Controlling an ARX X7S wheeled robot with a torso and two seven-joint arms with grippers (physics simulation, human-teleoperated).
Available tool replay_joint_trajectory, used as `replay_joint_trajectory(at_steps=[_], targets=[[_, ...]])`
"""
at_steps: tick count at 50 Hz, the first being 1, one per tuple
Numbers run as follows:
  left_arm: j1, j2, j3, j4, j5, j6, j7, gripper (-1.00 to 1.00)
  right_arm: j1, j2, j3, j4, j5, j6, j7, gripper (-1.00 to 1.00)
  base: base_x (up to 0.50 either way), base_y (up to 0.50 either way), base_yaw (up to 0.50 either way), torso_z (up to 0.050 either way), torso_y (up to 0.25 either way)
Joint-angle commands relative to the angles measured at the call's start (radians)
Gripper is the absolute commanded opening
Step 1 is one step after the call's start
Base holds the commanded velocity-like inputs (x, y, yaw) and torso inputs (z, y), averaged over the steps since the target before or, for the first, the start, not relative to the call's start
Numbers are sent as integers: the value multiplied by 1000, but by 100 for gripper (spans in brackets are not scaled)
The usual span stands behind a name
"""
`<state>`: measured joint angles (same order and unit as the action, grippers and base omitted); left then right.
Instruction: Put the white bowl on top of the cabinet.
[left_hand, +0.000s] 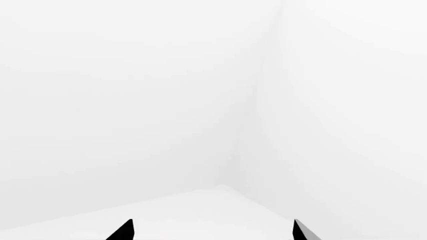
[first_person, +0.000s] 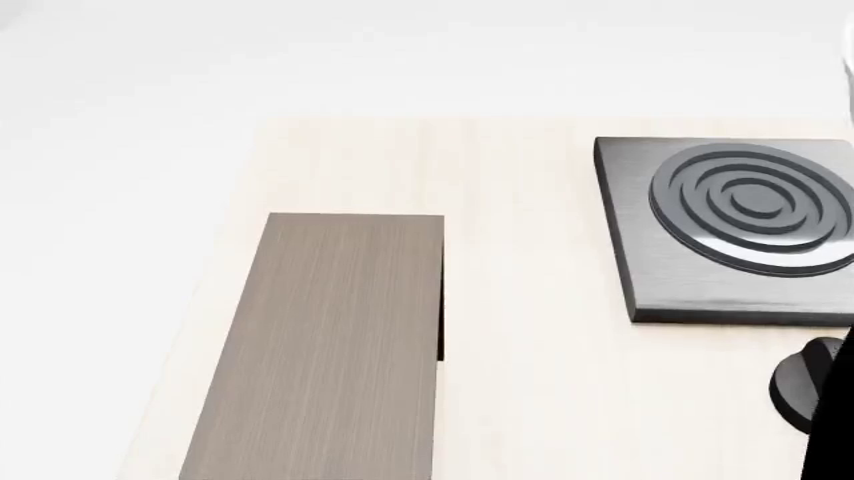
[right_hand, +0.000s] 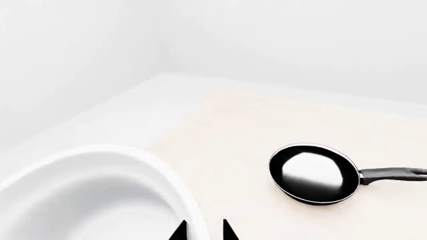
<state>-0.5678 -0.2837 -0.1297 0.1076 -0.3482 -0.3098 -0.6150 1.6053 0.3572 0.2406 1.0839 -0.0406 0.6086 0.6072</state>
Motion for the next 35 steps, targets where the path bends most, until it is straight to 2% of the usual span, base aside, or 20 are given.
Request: replay_joint_trajectory(at_steps=[1, 17, 24, 35], targets=[[0, -2, 0, -2, -4, 1, -3, 100, 164, -59, -72, 224, 4, -33, -77, -100, 0, 0, 0, 0, 0], [-13, -8, 2, 6, -13, -17, -11, 100, 178, -141, -46, 225, 53, 93, -205, -100, 0, 0, 0, 0, 1], [-13, -9, 4, 3, -14, -13, -11, 100, 181, -167, -30, 225, 62, 174, -311, -100, 0, 0, 0, 0, 0], [-13, -12, 6, 3, -17, -14, -12, 100, 174, -208, -45, 225, 51, 206, -423, -100, 0, 0, 0, 0, 1]])
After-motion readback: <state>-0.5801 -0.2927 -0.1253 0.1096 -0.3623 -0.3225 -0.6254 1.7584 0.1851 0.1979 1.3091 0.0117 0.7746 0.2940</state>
